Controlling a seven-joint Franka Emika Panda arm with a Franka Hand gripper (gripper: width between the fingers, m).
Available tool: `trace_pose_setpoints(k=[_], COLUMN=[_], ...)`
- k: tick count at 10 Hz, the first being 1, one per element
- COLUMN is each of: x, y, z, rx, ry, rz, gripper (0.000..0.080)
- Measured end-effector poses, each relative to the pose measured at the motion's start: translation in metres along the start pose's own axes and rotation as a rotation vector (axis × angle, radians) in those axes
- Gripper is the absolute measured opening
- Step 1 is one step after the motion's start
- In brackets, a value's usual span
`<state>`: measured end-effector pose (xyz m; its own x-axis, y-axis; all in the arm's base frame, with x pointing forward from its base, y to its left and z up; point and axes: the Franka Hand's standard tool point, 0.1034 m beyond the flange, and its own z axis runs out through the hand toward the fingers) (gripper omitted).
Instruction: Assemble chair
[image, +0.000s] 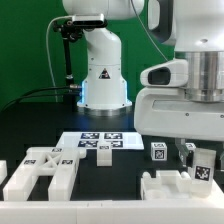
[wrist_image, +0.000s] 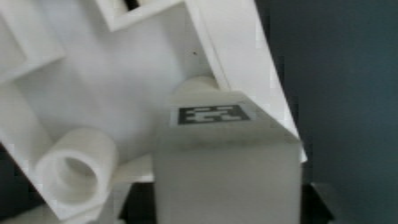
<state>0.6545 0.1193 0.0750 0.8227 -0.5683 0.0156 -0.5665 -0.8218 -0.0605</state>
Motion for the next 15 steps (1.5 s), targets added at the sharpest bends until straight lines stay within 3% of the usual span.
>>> trace_pose_setpoints(k=[4, 5, 6, 7, 9, 10, 11, 12, 14, 15], x=[0.003, 0.003, 0.002, 0.002, 0.003, 0.006, 0.003, -0.004, -0.005, -0.005], y=[0.004, 0.005, 0.005, 0.005, 0.004, 0.002, 0.0, -0.006, -0.005, -0.006], z=[0.001, 0.001, 0.002, 0.002, 0.002, 0.002, 0.002, -0.001, 0.0, -0.001], rx=[0.027, 0.03, 0.03, 0.031, 0.04, 0.058, 0.058, 0.068, 0.063, 0.044], ry=[-0.041, -0.041, -0.044, -0.045, -0.036, -0.012, -0.006, 0.006, 0.012, 0.029], rz=[0.652, 0.706, 0.732, 0.692, 0.4, 0.172, 0.007, 0.027, -0.131, -0.343], gripper=[0.0291, 0.0291, 0.035, 0.035, 0.0613, 0.0638, 0.0638, 0.0648, 0.0649, 0.0649])
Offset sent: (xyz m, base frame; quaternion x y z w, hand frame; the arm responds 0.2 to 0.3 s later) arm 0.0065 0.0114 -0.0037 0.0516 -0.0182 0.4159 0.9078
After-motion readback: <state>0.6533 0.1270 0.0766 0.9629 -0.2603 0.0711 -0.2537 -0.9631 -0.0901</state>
